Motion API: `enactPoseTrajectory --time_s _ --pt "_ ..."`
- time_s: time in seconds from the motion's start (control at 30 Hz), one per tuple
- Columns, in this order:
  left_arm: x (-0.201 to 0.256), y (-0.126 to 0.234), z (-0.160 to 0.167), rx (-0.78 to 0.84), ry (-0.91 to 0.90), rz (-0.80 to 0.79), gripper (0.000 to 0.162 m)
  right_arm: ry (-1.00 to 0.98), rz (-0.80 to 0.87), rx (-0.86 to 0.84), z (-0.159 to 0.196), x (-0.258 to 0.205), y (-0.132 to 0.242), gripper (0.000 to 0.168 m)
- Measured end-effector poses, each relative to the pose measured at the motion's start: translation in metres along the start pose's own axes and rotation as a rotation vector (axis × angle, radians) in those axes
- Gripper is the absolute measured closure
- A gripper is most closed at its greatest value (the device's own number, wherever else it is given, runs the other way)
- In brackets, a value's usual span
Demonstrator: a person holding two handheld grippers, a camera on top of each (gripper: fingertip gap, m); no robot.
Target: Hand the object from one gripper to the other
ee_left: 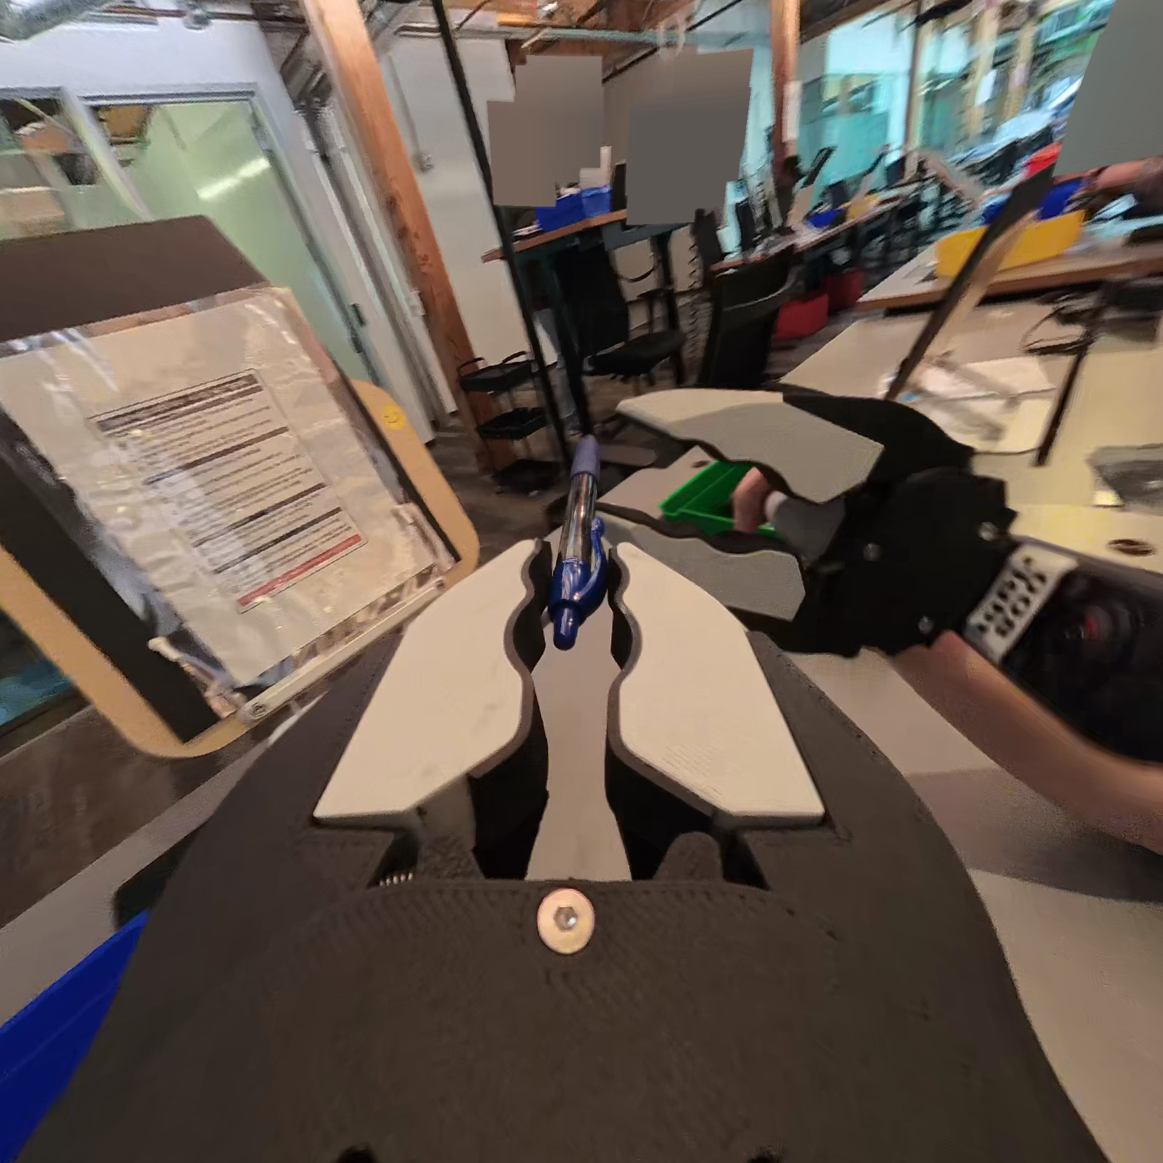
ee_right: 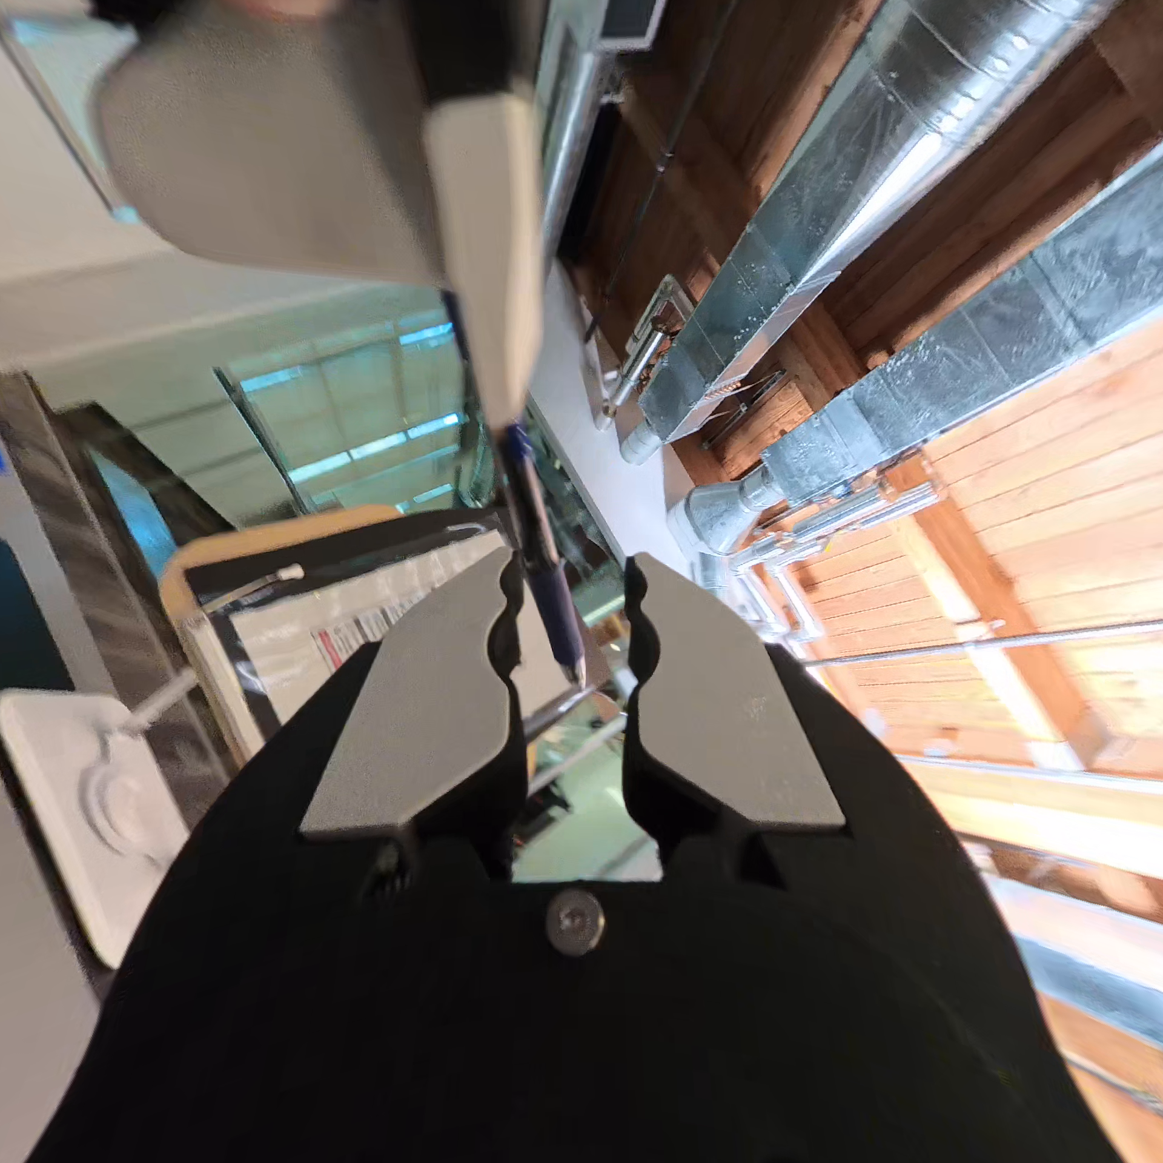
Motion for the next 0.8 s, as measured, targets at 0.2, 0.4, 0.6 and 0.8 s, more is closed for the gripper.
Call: enactPoseTrajectory --time_s 0.2,0.4,0.6,0.8 --pt "-0.017 0.042 -0.012 0.177 0.142 0.276 0.146 -0.62 -0.273 0.207 -0.009 0.04 0.019 0.146" --pt "-0.013 0.059 -0.012 0.191 0.178 0.426 0.146 -1.144 -0.604 0.156 0.006 0.059 0.026 0.129" --pt "0.003 0.048 -0.012 0.153 0.22 0.514 0.146 -0.805 -0.617 0.165 -0.004 0.038 0.035 0.138" --pt "0.01 0.042 -0.011 0.143 0.249 0.553 0.146 -0.826 -0.666 0.182 -0.005 0.035 0.038 0.156"
Point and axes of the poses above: each gripper's, where its closed fingertips meet, y back along the fingers, z out of its underside, x = y × z across the jaws, the point moved 4 cm from there along y, back along the fingers, and after that the axes turned 15 degrees about z, right-handed, at the moved point
